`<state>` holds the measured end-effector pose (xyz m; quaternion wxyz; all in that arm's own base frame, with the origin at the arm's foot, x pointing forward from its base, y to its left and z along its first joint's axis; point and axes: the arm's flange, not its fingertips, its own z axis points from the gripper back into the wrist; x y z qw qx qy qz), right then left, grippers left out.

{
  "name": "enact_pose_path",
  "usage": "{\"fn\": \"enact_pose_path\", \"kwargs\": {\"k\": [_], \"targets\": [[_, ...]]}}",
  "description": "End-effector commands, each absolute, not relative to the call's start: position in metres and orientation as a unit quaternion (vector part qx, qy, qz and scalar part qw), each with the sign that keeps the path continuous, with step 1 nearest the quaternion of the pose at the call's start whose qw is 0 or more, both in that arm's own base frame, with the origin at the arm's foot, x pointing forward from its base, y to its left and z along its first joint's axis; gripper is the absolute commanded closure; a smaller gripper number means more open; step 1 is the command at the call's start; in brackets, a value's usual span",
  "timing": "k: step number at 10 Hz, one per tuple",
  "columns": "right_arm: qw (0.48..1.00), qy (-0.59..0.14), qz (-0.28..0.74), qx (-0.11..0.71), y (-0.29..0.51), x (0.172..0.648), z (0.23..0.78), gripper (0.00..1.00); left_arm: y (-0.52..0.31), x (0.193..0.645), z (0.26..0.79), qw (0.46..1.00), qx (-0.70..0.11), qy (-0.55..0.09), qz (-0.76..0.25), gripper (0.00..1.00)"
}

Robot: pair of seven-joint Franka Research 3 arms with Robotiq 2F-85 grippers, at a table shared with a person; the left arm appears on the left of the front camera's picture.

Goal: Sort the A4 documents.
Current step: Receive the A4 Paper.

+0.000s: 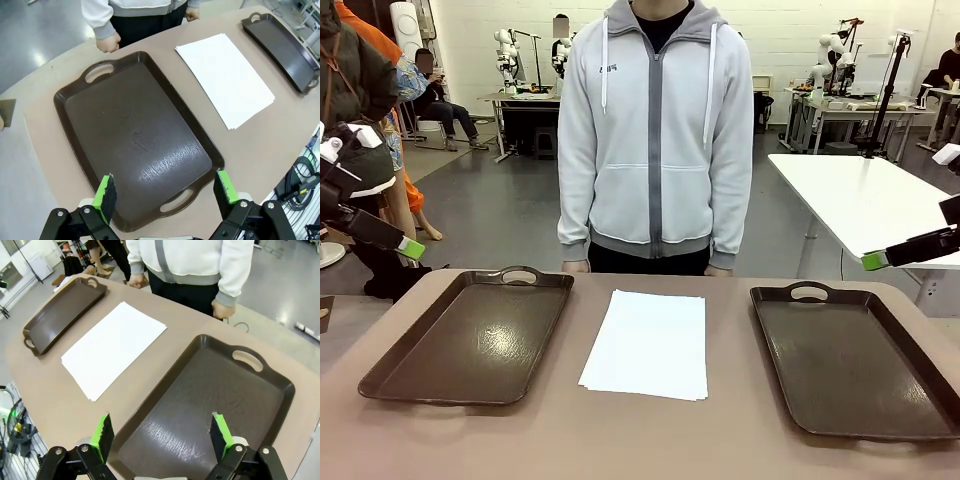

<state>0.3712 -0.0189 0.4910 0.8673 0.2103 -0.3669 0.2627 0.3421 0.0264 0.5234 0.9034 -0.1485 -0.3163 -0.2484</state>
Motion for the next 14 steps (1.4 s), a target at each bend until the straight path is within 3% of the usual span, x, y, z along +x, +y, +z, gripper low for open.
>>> {"fn": "enact_pose_path", "kwargs": {"k": [1, 5, 6, 14], "targets": [[0.865, -0.363, 0.274, 0.212, -0.019, 0.372, 0.491, 0.0, 0.018, 0.284, 0.458, 0.897, -0.174, -0.321, -0.249, 0.0], [0.873, -0.343, 0.282, 0.202, -0.013, 0.38, 0.488, 0.0, 0.016, 0.286, 0.456, 0.897, -0.17, -0.326, -0.245, 0.0], [0.868, -0.358, 0.271, 0.21, -0.013, 0.371, 0.489, 0.0, 0.029, 0.342, 0.52, 0.902, -0.174, -0.316, -0.238, 0.0], [0.868, -0.358, 0.271, 0.21, -0.013, 0.371, 0.489, 0.0, 0.029, 0.342, 0.52, 0.902, -0.174, -0.316, -0.238, 0.0]]}}
